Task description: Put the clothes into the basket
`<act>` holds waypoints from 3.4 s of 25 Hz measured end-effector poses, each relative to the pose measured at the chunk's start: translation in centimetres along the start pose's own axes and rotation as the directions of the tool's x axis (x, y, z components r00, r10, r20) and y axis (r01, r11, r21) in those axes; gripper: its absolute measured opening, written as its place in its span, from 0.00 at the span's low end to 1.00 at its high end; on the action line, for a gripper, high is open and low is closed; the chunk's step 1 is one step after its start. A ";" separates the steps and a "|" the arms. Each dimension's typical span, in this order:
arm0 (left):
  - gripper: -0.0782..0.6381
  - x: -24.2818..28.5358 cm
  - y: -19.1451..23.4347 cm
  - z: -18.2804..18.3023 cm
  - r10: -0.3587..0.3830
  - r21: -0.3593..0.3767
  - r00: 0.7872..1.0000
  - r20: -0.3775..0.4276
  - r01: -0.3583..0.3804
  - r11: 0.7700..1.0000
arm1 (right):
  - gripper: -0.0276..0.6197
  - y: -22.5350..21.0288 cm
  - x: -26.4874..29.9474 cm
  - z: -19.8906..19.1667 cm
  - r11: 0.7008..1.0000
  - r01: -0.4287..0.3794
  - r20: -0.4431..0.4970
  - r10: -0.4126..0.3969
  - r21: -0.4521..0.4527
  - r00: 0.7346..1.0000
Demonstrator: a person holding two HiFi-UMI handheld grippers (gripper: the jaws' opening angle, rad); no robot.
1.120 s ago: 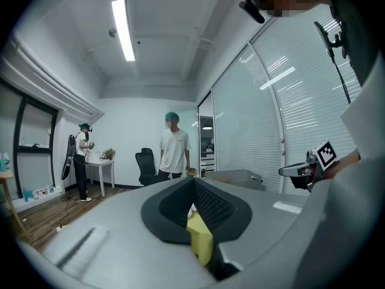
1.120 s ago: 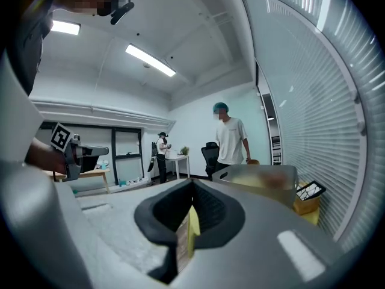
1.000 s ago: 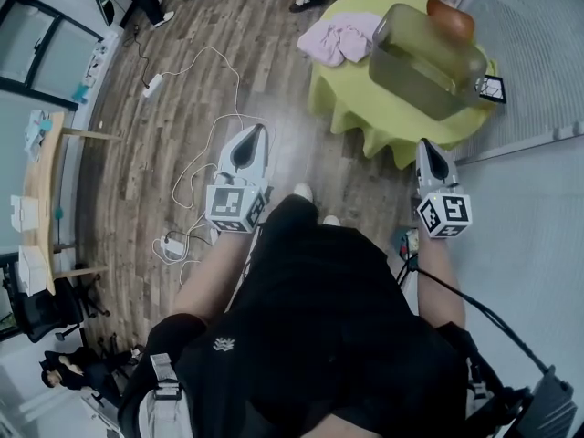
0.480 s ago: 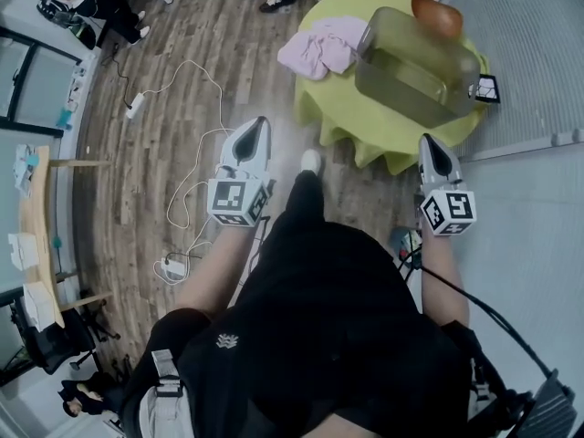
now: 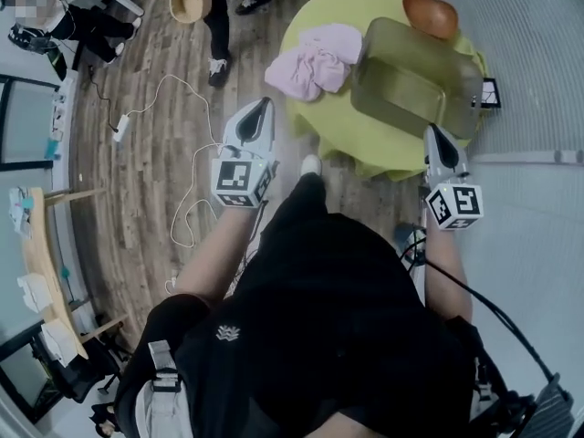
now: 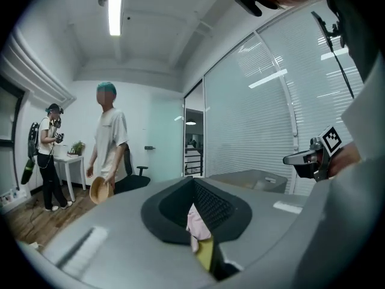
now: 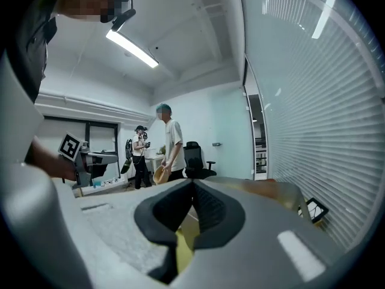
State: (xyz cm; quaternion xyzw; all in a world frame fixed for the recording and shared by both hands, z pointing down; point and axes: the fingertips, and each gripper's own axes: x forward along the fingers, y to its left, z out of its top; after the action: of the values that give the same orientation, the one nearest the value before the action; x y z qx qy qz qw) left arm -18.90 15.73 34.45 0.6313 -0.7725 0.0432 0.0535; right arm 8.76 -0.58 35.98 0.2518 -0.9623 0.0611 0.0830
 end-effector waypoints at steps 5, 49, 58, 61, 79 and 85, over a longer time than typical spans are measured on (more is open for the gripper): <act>0.12 5.6 3.9 0.8 -0.057 -0.012 0.998 -0.030 0.057 0.998 | 0.05 -0.5 5.1 3.3 0.999 0.039 0.002 -0.039 -0.022 0.999; 0.46 23.8 9.6 -18.7 -0.237 -0.041 0.931 -0.279 0.235 0.971 | 0.05 -4.8 23.6 -1.6 0.999 -0.013 -0.121 0.008 -0.038 0.993; 0.68 24.6 9.4 -24.5 -0.287 -0.101 0.869 -0.403 0.269 0.958 | 0.05 -4.9 25.4 -3.4 1.000 -0.029 -0.167 0.029 0.005 0.986; 0.73 25.0 9.3 -26.1 -0.293 -0.089 0.852 -0.433 0.283 0.955 | 0.05 -5.2 26.1 -3.8 1.000 -0.028 -0.169 0.029 0.005 0.985; 0.27 25.9 9.4 -29.8 -0.336 -0.227 0.736 -0.587 0.249 0.942 | 0.05 -6.7 25.7 -3.1 1.000 0.014 -0.152 -0.012 0.012 0.988; 0.23 26.1 8.5 -25.9 -0.341 -0.255 0.787 -0.515 0.239 0.937 | 0.05 -6.4 25.1 -1.5 1.000 0.010 -0.127 -0.011 -0.007 0.992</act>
State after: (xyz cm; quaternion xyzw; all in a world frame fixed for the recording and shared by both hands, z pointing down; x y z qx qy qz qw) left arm -31.68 -4.40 63.64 0.6959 -0.6181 0.1461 0.3353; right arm -9.42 -17.80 42.75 0.2523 -0.9539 0.0736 0.1451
